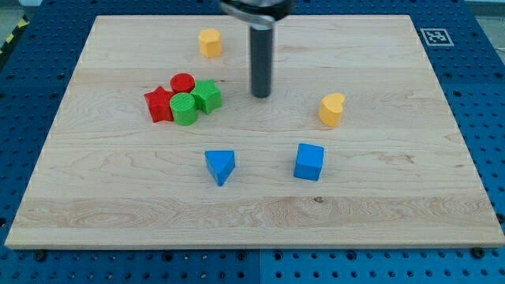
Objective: Move the yellow hexagon closer to the yellow heart
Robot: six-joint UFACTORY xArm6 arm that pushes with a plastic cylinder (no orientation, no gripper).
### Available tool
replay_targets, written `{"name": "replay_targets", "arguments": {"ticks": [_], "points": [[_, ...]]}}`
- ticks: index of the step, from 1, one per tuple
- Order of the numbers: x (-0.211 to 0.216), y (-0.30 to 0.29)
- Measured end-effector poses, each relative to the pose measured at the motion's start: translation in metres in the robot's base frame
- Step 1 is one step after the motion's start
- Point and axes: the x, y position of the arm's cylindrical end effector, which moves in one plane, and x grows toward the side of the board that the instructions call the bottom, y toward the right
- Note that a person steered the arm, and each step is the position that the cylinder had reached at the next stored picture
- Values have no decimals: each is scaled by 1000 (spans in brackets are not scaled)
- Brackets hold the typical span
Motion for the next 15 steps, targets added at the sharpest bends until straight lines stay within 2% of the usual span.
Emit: {"name": "replay_targets", "arguments": {"ticks": [1, 2, 3, 4, 5, 6, 7, 8, 10, 15], "points": [[0, 24], [0, 24], [-17, -2], [-43, -55], [-49, -134], [-92, -173], [-139, -173], [-146, -169], [-123, -120], [-5, 43]]}}
